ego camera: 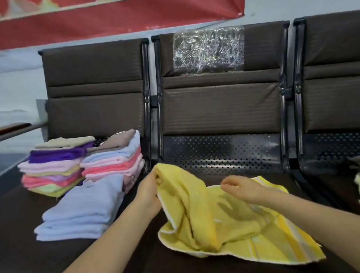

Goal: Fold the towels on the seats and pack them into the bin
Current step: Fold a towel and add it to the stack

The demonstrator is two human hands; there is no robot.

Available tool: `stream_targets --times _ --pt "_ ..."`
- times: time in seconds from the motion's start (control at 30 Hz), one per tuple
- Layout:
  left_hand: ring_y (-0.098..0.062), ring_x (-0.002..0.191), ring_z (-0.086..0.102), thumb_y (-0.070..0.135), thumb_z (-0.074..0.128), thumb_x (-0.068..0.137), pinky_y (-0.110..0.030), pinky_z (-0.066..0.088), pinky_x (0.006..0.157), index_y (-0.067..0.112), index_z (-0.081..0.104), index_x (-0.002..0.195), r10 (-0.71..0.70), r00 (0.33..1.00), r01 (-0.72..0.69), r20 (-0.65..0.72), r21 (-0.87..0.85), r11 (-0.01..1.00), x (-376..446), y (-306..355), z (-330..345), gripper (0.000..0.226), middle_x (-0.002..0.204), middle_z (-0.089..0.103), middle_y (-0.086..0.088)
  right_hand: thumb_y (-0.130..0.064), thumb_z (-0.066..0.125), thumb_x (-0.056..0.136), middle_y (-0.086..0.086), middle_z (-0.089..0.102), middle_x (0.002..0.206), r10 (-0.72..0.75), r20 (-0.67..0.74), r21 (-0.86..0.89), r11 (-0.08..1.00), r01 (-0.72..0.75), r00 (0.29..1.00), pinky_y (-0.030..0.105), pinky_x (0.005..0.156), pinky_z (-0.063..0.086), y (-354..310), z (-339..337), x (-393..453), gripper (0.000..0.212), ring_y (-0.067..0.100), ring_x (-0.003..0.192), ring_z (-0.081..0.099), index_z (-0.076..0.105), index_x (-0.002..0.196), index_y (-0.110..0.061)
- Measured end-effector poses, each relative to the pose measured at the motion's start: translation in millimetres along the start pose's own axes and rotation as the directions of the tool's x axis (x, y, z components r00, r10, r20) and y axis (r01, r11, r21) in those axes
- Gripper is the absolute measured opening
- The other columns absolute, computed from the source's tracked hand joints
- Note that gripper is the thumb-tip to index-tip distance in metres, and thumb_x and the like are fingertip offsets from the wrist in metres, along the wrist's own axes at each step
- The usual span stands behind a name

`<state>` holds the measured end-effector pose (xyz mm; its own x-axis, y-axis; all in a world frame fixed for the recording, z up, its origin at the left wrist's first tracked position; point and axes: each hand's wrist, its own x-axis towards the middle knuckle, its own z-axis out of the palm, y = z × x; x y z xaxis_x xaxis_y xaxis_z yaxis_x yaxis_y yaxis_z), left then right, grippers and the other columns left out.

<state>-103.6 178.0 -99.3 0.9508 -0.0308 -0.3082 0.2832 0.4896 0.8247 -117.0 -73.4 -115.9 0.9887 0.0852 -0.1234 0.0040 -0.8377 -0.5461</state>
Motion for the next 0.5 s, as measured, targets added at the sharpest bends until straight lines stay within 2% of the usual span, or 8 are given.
stream_targets --times 0.1,0.13,0.17,0.23,0.27,0.33,0.4,0.5 --pt "-0.022 0.071 0.060 0.019 0.041 0.101 -0.035 0.046 0.066 0.012 0.060 0.087 0.005 0.999 -0.004 -0.033 0.034 0.999 11.0 -1.2 -19.0 0.025 0.072 0.064 -0.010 -0.060 0.043 0.093 0.003 0.034 0.152 0.064 0.192 -0.262 0.965 -0.011 0.979 0.034 0.112 0.029 30.7 14.8 2.5 0.068 0.023 0.139 0.033 0.029 0.149 -0.023" --pt "-0.018 0.070 0.061 0.024 0.044 0.100 -0.032 0.046 0.066 0.016 0.062 0.091 0.057 0.997 -0.053 -0.059 0.065 0.996 13.9 2.3 -26.0 0.022 0.073 0.065 -0.006 -0.063 0.043 0.091 0.005 0.027 0.156 0.075 0.220 -0.351 0.936 0.007 0.973 0.036 0.114 0.026 33.5 16.8 2.9 0.074 0.026 0.142 0.026 0.023 0.151 -0.024" --pt "-0.014 0.077 0.063 0.036 0.051 0.097 -0.029 0.048 0.069 0.022 0.065 0.101 0.111 0.992 -0.106 -0.058 0.082 0.991 18.8 6.0 -34.3 0.020 0.085 0.068 -0.002 -0.065 0.044 0.090 0.006 0.024 0.157 0.067 0.219 -0.405 0.914 0.028 0.974 0.037 0.114 0.026 34.9 18.3 4.3 0.077 0.027 0.142 0.024 0.022 0.152 -0.024" --pt "-0.009 0.093 0.063 0.060 0.071 0.074 -0.028 0.050 0.080 0.030 0.068 0.111 0.144 0.989 -0.135 -0.031 0.192 0.972 27.2 9.0 -51.8 0.047 0.104 0.070 0.005 -0.061 0.049 0.090 0.007 0.033 0.150 0.036 0.197 -0.424 0.904 0.052 0.980 0.033 0.107 0.033 32.2 21.0 5.7 0.071 0.027 0.135 0.035 0.032 0.146 -0.020" --pt "-0.010 0.087 0.063 0.059 0.077 0.067 -0.029 0.049 0.082 0.027 0.073 0.099 0.126 0.992 -0.116 -0.022 0.259 0.959 27.5 9.0 -59.8 0.045 0.096 0.071 0.005 -0.058 0.052 0.090 0.006 0.043 0.142 0.021 0.189 -0.406 0.912 0.059 0.982 0.031 0.100 0.038 30.7 22.3 6.6 0.064 0.025 0.127 0.045 0.040 0.139 -0.018" --pt "-0.015 0.075 0.060 0.042 0.075 0.077 -0.031 0.047 0.078 0.019 0.070 0.080 0.093 0.995 -0.068 -0.048 0.383 0.921 21.3 10.9 -66.1 0.024 0.076 0.067 0.001 -0.052 0.056 0.091 0.004 0.057 0.126 0.014 0.184 -0.370 0.927 0.056 0.983 0.030 0.088 0.042 28.2 23.3 7.4 0.049 0.023 0.112 0.054 0.050 0.124 -0.017" --pt "-0.020 0.080 0.060 0.030 0.067 0.087 -0.032 0.046 0.080 0.013 0.067 0.089 0.133 0.983 -0.069 -0.125 0.418 0.906 19.7 10.1 -67.8 0.018 0.080 0.066 -0.004 -0.046 0.056 0.092 0.004 0.061 0.120 0.036 0.193 -0.397 0.917 0.045 0.980 0.029 0.082 0.041 26.2 21.8 6.9 0.040 0.023 0.110 0.056 0.057 0.118 -0.016" --pt "-0.020 0.087 0.060 0.019 0.052 0.096 -0.030 0.045 0.080 0.010 0.064 0.095 0.249 0.960 -0.197 -0.124 0.328 0.924 14.2 15.1 -64.0 0.014 0.090 0.065 -0.007 -0.044 0.057 0.090 0.004 0.062 0.121 0.141 0.188 -0.495 0.868 -0.030 0.972 0.027 0.084 0.043 29.1 12.1 6.0 0.043 0.023 0.111 0.057 0.064 0.117 -0.011"
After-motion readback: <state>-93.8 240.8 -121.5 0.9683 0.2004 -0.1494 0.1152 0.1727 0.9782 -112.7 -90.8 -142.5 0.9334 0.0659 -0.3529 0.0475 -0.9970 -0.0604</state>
